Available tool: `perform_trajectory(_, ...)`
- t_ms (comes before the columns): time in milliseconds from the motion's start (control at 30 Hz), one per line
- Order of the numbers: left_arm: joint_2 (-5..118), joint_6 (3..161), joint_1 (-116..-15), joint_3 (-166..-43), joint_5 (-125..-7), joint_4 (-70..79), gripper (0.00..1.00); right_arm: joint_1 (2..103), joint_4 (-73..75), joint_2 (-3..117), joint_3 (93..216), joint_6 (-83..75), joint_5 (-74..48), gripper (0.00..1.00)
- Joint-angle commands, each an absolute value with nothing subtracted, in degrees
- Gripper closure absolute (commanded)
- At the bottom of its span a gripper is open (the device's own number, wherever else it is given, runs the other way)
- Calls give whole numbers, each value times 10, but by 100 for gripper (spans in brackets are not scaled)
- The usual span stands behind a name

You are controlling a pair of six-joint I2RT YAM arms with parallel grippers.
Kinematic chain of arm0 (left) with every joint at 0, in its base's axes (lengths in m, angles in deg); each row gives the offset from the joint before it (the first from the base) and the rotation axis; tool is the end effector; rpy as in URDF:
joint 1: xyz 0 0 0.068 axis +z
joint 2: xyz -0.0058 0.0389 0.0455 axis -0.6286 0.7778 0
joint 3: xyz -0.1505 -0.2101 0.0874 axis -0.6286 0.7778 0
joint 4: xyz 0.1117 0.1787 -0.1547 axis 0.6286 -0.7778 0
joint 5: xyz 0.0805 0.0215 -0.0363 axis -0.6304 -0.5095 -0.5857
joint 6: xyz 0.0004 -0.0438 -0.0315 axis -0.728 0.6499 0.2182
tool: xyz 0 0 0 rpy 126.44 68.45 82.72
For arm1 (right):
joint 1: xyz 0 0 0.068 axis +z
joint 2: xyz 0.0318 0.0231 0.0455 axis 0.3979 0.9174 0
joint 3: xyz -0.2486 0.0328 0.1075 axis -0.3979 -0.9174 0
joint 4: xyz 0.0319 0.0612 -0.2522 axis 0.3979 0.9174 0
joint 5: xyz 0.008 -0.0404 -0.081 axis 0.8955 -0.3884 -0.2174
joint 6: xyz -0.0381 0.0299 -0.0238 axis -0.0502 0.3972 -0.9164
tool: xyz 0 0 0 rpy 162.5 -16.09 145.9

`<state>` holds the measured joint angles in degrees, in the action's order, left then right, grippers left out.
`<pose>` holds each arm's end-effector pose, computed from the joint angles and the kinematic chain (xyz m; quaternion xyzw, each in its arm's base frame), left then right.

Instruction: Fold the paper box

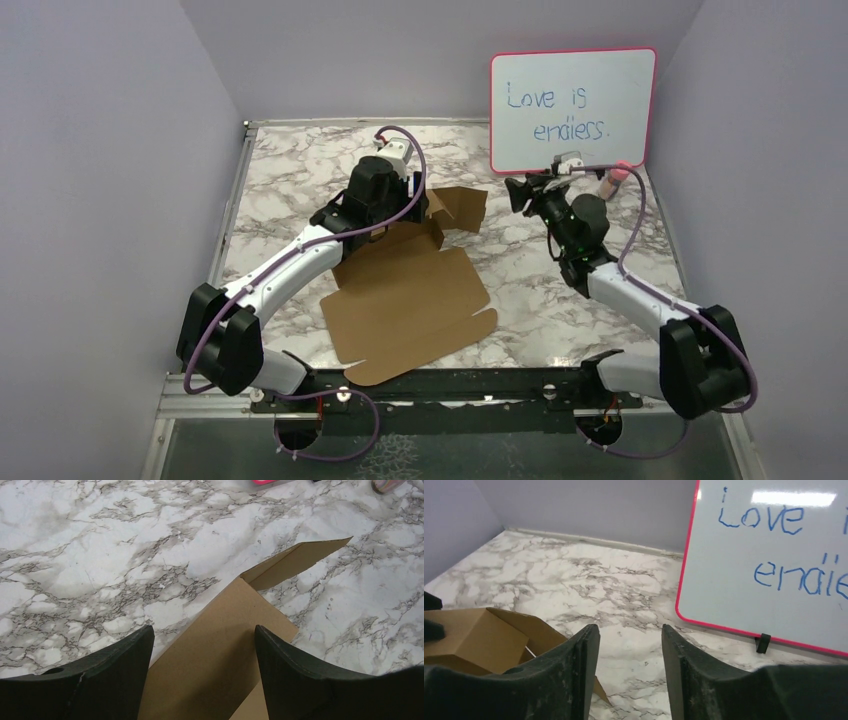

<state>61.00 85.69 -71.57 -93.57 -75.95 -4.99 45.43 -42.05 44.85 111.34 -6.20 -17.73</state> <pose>0.2740 -0.1743 0.3015 0.1236 0.8416 -0.2014 0.4857 0.2471 0.1013 0.2750 -0.1160 0.6592 0.1852 0.7195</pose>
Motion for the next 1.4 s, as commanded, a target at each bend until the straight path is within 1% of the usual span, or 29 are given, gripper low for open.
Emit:
perform_trajectory(0, 615, 855, -712, -934, -745, -50, 26, 394, -373, 532, 1173, -83, -16, 43)
perform_trajectory(100, 613, 855, -712, -933, -744, -50, 26, 359, -365, 605, 1224, -102, 56, 40)
perform_trajectory(267, 613, 858, -711, -931, -744, -47, 26, 348, -377, 706, 1292, -139, 157, 40)
perform_trajectory(400, 615, 864, -710, -928, -730, -44, 26, 348, -323, 753, 1343, -145, 255, 42)
perform_trajectory(533, 611, 870, -710, -921, -728, -36, 26, 349, -303, 772, 1355, -138, 327, 42)
perform_trajectory(733, 611, 877, -709, -916, -729, -30, 26, 362, -268, 777, 1346, -142, 375, 42)
perform_trajectory(1000, 620, 895, -707, -910, -732, -19, 26, 376, -291, 756, 1326, -82, 408, 42)
perform_trajectory(1367, 623, 908, -705, -903, -726, -8, 26, 393, -297, 734, 1332, -35, 394, 42)
